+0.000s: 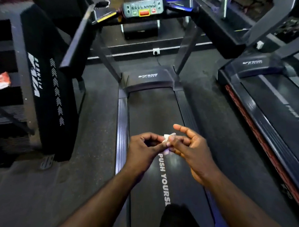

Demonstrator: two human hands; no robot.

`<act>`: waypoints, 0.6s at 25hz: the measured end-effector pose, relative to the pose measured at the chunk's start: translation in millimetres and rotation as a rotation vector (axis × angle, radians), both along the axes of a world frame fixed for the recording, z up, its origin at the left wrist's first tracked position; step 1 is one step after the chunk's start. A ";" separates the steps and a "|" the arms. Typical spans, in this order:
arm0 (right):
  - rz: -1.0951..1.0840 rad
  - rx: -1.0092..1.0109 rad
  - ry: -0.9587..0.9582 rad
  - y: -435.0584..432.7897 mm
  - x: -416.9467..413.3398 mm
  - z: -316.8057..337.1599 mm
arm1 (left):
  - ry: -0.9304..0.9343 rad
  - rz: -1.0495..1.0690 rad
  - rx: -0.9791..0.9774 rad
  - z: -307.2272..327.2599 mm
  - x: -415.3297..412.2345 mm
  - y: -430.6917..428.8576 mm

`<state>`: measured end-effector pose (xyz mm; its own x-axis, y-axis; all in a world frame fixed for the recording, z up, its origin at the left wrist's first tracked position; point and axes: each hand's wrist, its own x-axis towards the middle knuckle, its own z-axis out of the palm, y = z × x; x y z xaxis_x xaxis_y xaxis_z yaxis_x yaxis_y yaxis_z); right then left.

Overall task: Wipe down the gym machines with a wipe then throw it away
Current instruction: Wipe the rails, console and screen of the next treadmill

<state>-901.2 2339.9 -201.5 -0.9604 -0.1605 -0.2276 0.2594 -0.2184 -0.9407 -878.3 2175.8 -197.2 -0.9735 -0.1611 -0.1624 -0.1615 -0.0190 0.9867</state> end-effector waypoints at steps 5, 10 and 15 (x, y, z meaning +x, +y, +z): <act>0.057 0.042 0.006 11.1 -76.5 95.7 | -0.117 0.066 0.238 94.8 -72.5 6.8; 0.124 0.083 0.057 -15.5 -121.3 184.8 | -0.136 0.105 0.443 168.8 -111.0 -19.4; 0.098 0.235 0.152 -42.4 -182.6 214.7 | -0.119 0.075 0.492 187.9 -172.6 -49.0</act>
<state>-1083.8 2297.5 13.2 -0.9690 -0.2137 -0.1244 0.1209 0.0294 -0.9922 -1050.9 2126.8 -9.2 -0.9322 -0.1063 -0.3459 -0.2528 -0.4924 0.8329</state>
